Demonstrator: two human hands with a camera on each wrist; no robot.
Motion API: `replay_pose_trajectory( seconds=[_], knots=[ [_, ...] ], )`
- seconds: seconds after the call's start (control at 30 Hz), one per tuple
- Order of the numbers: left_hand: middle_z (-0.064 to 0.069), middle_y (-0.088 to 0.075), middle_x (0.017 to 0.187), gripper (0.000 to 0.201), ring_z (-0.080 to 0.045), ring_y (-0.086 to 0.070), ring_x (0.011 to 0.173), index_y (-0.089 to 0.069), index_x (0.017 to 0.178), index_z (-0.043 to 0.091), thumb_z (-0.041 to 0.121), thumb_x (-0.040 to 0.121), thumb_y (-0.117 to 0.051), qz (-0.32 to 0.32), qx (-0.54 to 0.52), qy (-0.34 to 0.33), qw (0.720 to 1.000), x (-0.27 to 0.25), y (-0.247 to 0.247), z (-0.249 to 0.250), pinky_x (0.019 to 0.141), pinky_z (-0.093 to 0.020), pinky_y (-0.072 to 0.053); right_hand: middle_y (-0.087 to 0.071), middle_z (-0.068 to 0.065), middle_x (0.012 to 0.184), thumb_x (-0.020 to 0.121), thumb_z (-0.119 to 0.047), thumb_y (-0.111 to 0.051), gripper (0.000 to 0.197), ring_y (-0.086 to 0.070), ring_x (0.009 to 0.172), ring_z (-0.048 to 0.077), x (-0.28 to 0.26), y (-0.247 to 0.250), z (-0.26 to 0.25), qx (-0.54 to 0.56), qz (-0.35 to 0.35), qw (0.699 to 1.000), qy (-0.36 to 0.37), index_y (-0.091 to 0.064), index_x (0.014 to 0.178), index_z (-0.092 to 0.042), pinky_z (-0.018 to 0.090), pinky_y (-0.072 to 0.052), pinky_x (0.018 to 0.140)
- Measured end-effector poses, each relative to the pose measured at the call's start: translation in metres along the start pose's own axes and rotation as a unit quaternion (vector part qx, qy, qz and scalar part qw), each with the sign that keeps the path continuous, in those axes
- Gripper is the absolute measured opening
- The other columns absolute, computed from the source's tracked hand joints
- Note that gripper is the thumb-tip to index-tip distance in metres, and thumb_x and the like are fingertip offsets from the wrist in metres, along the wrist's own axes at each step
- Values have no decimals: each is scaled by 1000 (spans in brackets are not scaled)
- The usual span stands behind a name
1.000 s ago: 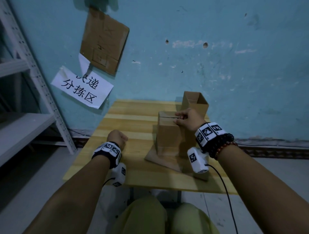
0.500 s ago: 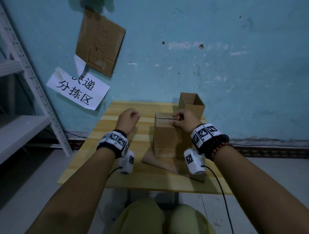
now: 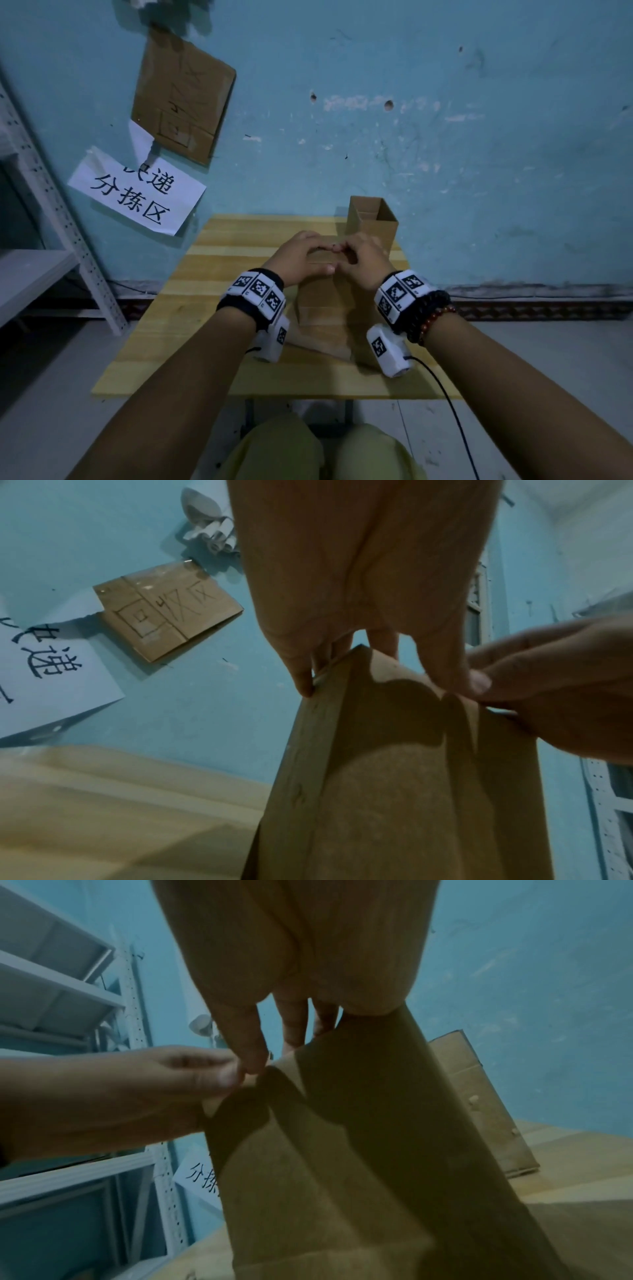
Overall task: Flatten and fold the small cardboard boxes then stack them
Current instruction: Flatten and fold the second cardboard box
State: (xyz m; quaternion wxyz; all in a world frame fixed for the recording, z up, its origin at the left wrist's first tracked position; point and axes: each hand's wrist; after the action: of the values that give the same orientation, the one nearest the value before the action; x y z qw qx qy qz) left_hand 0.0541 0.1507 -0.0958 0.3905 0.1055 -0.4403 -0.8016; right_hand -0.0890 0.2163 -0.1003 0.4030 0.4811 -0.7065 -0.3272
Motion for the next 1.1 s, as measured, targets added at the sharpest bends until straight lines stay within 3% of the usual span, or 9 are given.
replay_pose_trajectory(
  seconds=[0.23, 0.33, 0.43, 0.53, 0.67, 0.77, 0.87, 1.0, 1.1],
  knots=[
    [-9, -50, 132, 40, -23, -44, 125, -56, 126, 12, 25, 89, -60, 39, 22, -31, 999, 5, 5, 7, 96, -23, -32, -43, -3, 137, 87, -28, -59, 39, -32, 130, 21, -8, 4, 6, -75, -14, 997, 33, -54, 125, -24, 31, -25, 99],
    [-7, -41, 142, 47, -21, -37, 132, -53, 129, 13, 22, 85, -65, 82, -15, -8, 996, 6, 7, -2, 106, -28, -31, -55, -4, 131, 88, -27, -59, 32, -38, 128, 20, -7, 6, 7, -43, -17, 999, 22, -58, 120, -27, 32, -24, 101],
    [-10, -32, 144, 55, -22, -34, 134, -48, 134, 14, 19, 83, -68, 66, -47, 12, 997, 9, 10, -8, 111, -30, -28, -62, -3, 122, 86, -22, -62, 25, -47, 123, 20, 1, 8, 8, 5, -35, 999, 16, -64, 110, -24, 38, -30, 108],
    [-14, -42, 129, 41, -25, -45, 121, -54, 127, 8, 18, 88, -61, 74, -50, 10, 996, 16, 10, -8, 102, -24, -32, -64, -2, 119, 81, -18, -67, 22, -54, 118, 20, 8, 10, 10, 51, -57, 997, -5, -68, 103, -24, 40, -37, 106],
    [-13, -51, 122, 29, -23, -49, 116, -61, 117, 6, 18, 92, -54, 90, -55, 38, 994, 32, 12, -6, 98, -29, -37, -64, -3, 117, 81, -18, -68, 20, -54, 117, 19, 8, 9, 13, 71, -54, 996, -11, -68, 100, -25, 36, -37, 106],
    [-14, -59, 116, 24, -25, -55, 106, -60, 111, 1, 15, 94, -51, 95, -99, 53, 989, 40, 11, -3, 74, -23, -41, -65, -5, 116, 82, -19, -67, 20, -53, 118, 17, 8, 9, 13, 69, -56, 996, -6, -67, 102, -24, 38, -34, 108],
    [-10, -58, 109, 26, -23, -54, 103, -57, 111, 1, 19, 93, -52, 104, -122, 83, 984, 47, 9, -1, 81, -27, -40, -65, -6, 116, 82, -20, -68, 20, -53, 118, 15, 8, 10, 12, 70, -63, 996, -3, -67, 101, -24, 39, -33, 109],
    [-10, -56, 99, 21, -18, -49, 92, -58, 108, 1, 12, 92, -52, 80, -191, 117, 971, 57, 8, -3, 76, -26, -38, -65, -5, 116, 83, -20, -67, 20, -53, 117, 13, 5, 12, 11, 68, -60, 996, -11, -67, 103, -22, 29, -33, 108],
    [-16, -57, 114, 30, -19, -48, 94, -53, 119, 0, 11, 91, -52, 51, -207, 138, 967, 61, 6, -4, 75, -27, -40, -65, 0, 116, 83, -19, -67, 22, -54, 114, 14, 2, 15, 9, 65, -58, 996, -10, -67, 106, -20, 20, -33, 98]
  ],
)
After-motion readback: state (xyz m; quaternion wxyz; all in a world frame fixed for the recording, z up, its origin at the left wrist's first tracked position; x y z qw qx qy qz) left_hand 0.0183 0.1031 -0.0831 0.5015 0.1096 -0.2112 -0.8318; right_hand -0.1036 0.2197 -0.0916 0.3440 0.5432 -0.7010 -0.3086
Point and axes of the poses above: each hand's wrist, its own x-axis towards the middle knuckle, its own y-axis out of the back of the hand, z = x × y
